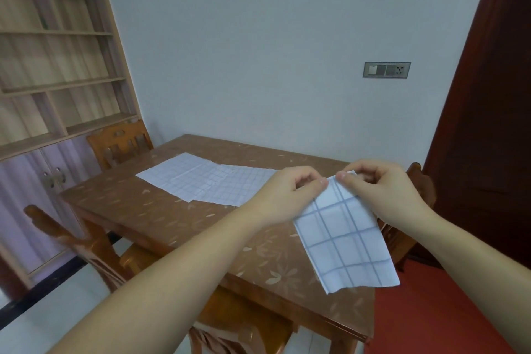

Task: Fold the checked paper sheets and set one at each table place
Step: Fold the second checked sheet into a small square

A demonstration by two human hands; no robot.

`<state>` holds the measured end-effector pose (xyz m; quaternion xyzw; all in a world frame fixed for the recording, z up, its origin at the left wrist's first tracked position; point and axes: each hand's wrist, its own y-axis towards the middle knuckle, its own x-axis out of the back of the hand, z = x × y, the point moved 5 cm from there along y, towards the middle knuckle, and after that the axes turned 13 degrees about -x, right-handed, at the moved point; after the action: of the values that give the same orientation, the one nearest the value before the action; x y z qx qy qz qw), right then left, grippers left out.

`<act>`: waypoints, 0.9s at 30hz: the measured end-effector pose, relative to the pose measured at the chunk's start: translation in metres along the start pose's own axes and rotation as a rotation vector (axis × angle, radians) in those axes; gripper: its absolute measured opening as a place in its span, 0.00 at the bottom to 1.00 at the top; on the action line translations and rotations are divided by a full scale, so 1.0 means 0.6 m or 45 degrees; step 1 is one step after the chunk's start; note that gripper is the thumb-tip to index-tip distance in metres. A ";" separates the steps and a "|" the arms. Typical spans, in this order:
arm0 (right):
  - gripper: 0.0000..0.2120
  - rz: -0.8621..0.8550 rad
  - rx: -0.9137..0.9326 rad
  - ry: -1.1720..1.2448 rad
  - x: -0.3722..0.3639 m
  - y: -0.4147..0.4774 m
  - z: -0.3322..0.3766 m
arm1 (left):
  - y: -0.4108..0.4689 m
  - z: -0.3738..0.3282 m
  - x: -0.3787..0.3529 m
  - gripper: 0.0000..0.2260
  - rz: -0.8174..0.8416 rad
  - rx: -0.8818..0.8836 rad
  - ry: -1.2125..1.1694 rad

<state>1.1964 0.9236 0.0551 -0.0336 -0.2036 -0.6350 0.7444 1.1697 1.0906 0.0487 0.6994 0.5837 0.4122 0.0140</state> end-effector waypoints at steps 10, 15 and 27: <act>0.11 -0.089 0.058 0.022 0.000 -0.009 0.013 | 0.018 -0.009 0.004 0.11 0.031 -0.098 0.152; 0.23 -0.120 0.094 -0.072 0.007 -0.014 -0.004 | 0.037 -0.016 0.018 0.09 -0.191 -0.102 0.111; 0.24 -0.078 0.154 -0.294 -0.003 -0.033 -0.008 | 0.072 -0.036 0.011 0.13 -0.073 -0.206 0.320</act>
<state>1.1782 0.9200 0.0456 -0.0553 -0.3266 -0.6360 0.6970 1.1915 1.0727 0.0882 0.6221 0.5653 0.5417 0.0089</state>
